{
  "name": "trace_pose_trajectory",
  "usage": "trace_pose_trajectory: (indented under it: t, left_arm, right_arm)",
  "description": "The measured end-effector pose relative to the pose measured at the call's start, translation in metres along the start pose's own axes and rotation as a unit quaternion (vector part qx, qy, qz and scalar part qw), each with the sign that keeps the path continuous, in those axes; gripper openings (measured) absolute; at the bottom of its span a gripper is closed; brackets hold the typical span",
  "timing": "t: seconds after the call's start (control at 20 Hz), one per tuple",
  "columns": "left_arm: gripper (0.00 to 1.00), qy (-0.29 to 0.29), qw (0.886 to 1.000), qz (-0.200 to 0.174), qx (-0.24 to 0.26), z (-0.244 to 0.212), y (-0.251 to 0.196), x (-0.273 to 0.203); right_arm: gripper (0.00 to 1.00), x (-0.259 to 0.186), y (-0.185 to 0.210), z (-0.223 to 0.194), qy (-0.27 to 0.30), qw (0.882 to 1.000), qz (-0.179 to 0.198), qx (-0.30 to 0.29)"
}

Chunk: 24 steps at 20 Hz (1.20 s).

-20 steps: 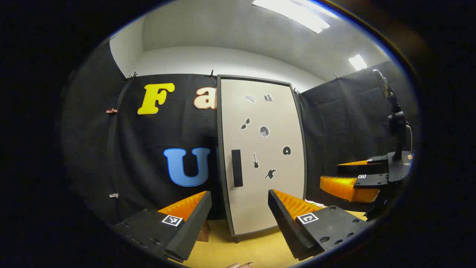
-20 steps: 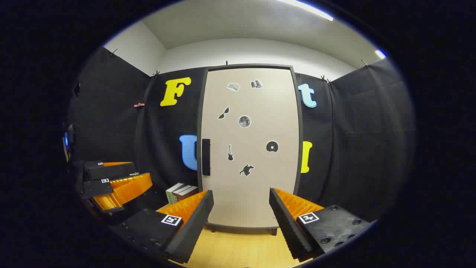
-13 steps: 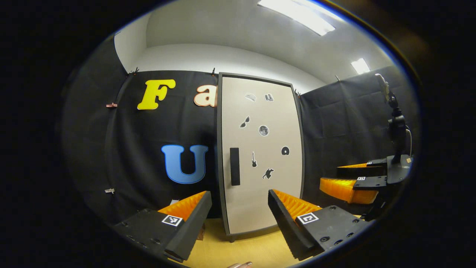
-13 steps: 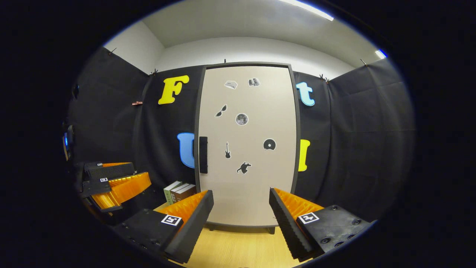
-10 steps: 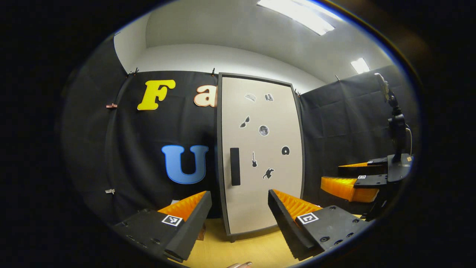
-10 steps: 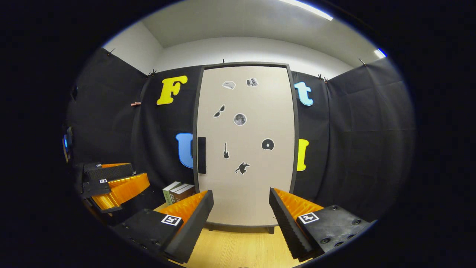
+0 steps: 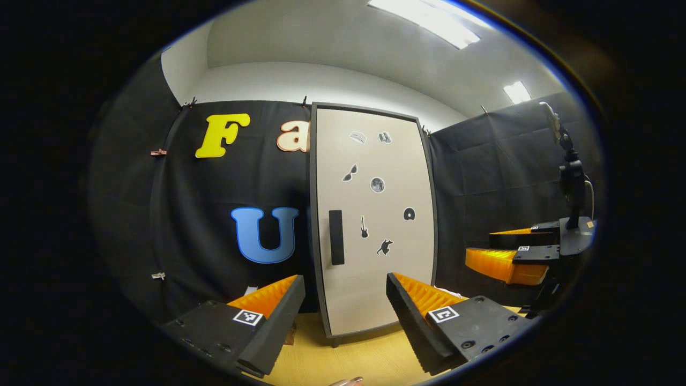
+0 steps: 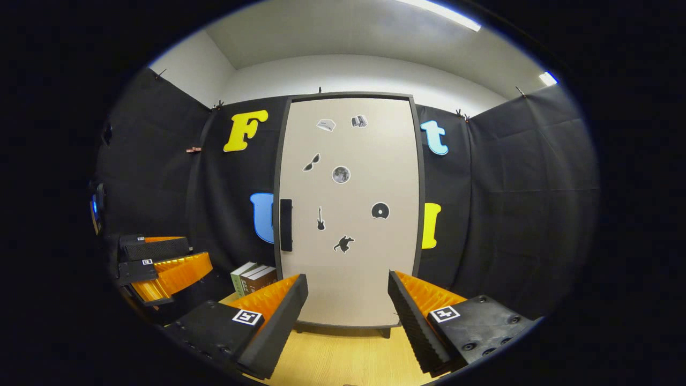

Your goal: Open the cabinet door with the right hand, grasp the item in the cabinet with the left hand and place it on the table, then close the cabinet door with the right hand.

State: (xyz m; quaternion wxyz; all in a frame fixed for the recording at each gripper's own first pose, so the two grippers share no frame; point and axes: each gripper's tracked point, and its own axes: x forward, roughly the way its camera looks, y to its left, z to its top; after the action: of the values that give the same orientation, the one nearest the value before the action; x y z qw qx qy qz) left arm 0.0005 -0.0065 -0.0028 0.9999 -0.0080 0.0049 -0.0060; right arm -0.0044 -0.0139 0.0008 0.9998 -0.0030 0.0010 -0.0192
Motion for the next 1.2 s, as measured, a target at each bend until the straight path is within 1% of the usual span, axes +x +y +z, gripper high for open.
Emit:
trace_pose_trajectory:
  t: [0.3, 0.45, 0.6, 0.85, 0.9, 1.05, 1.2]
  left_arm:
    - [0.96, -0.003, 1.0, -0.004, 0.0, 0.001, 0.001, -0.006]
    - [0.96, -0.005, 1.0, -0.002, 0.0, 0.002, 0.009, -0.014]
    - [0.96, -0.002, 1.0, -0.003, -0.002, 0.0, 0.017, -0.026]
    - [0.96, 0.011, 1.0, -0.007, -0.004, -0.01, 0.034, -0.045]
    - [0.96, 0.012, 1.0, -0.006, -0.004, -0.01, 0.039, -0.048]
    - [0.96, 0.017, 1.0, 0.0, -0.004, -0.016, 0.053, -0.056]
    - [0.96, 0.022, 1.0, 0.017, -0.003, -0.021, 0.07, -0.058]
  right_arm:
    - [0.97, -0.003, 0.005, 0.004, -0.007, 1.0, -0.001, -0.002]
    - [0.97, -0.004, 0.017, 0.005, -0.01, 1.0, 0.008, -0.005]
    - [0.97, -0.004, 0.026, 0.001, -0.006, 1.0, 0.006, -0.025]
    - [0.97, 0.003, 0.059, 0.004, -0.013, 0.999, 0.012, -0.051]
    - [0.97, 0.007, 0.068, 0.006, -0.017, 0.998, 0.016, -0.052]
    - [0.97, 0.023, 0.101, 0.006, -0.021, 0.998, 0.045, -0.037]
    - [0.97, 0.046, 0.12, 0.007, -0.022, 0.997, 0.064, -0.024]
